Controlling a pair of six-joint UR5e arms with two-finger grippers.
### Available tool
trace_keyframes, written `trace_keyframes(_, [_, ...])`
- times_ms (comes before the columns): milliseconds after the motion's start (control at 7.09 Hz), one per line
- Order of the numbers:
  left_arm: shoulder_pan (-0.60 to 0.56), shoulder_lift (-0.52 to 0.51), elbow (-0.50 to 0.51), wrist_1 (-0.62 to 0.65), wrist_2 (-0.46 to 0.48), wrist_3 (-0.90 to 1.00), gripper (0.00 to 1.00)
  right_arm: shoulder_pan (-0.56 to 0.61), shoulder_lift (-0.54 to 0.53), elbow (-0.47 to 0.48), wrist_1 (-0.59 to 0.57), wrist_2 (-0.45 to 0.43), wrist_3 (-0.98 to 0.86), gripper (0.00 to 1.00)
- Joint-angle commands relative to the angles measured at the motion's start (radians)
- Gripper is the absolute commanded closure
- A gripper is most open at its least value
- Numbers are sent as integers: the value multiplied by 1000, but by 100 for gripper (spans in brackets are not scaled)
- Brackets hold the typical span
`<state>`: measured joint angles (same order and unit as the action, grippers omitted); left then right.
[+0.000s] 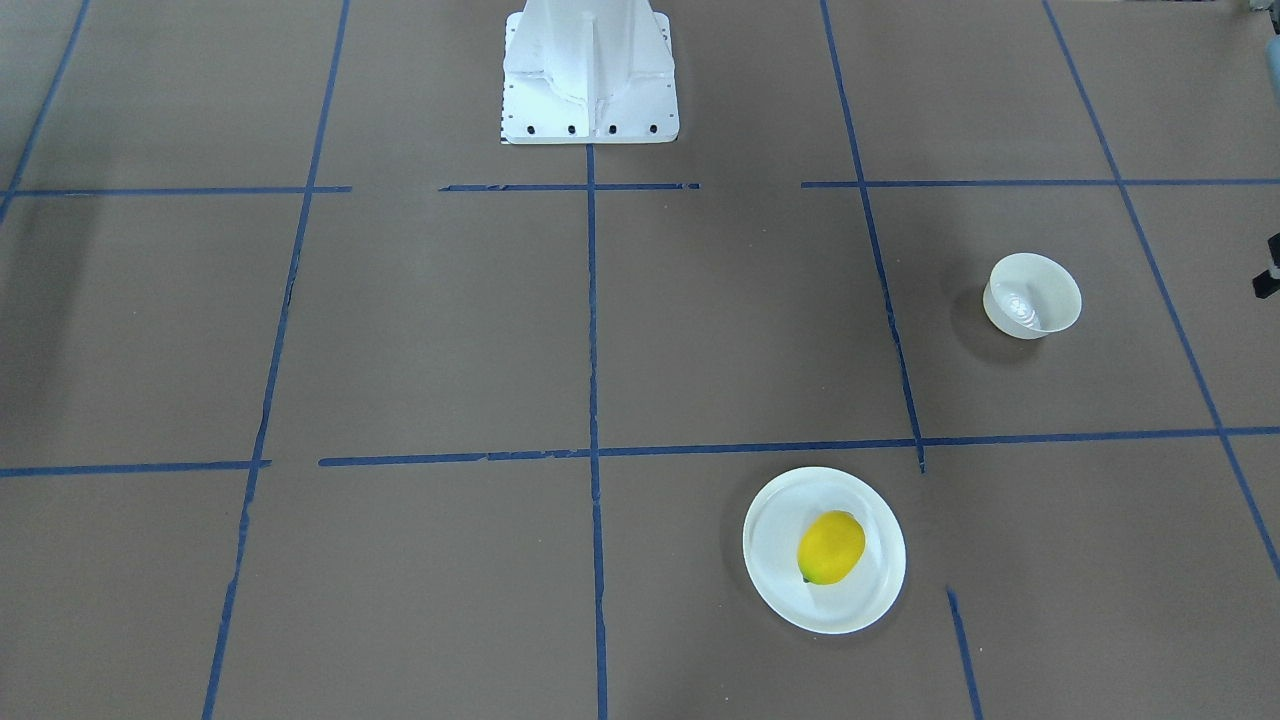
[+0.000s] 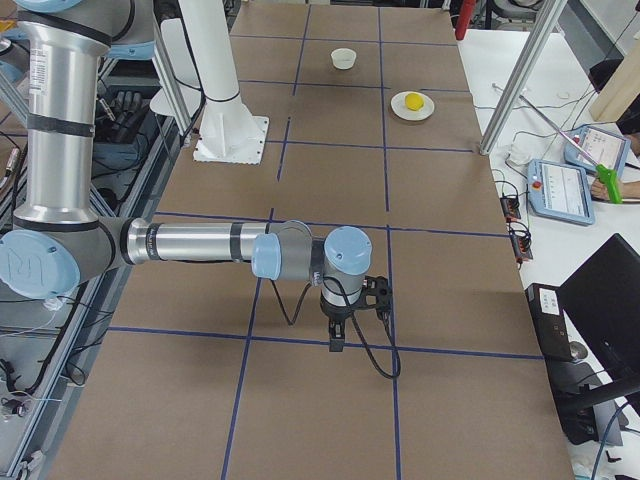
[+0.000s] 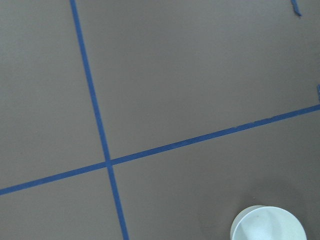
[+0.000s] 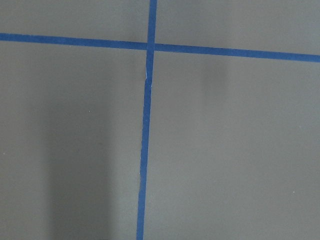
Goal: Move lemon from plate to bowl
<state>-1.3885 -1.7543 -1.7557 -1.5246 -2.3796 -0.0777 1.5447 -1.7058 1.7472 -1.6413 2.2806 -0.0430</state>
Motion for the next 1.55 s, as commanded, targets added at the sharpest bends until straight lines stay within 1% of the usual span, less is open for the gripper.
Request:
trace_keyframes(0, [229, -136, 22, -66, 143, -269, 0, 0, 0, 0, 0, 0, 0, 0])
trace_keyframes(141, [331, -205, 56, -68, 222, -325, 0, 0, 0, 0, 0, 0, 0, 0])
trace_keyframes(282, [353, -277, 132, -71, 224, -362, 0, 0, 0, 0, 0, 0, 0, 0])
trace_keyframes(423, [377, -321, 192, -139, 227, -367, 0, 0, 0, 0, 0, 0, 0, 0])
trace_keyframes(564, [385, -380, 287, -211, 227, -369, 0, 0, 0, 0, 0, 0, 0, 0])
trace_keyframes(846, [411, -553, 546, -332, 227, -370, 0, 0, 0, 0, 0, 0, 0, 0])
trace_keyframes(987, [428, -624, 643, -368, 227, -366, 0, 0, 0, 0, 0, 0, 0, 0])
trace_keyframes(1128, [440, -664, 713, -423, 227, -370, 0, 0, 0, 0, 0, 0, 0, 0])
trace_keyframes(1269, [453, -677, 740, -451, 229, -387, 0, 0, 2, 0, 0, 0, 0, 0])
trace_keyframes(1410, [453, -707, 787, -459, 229, -387, 0, 0, 0, 0, 0, 0, 0, 0])
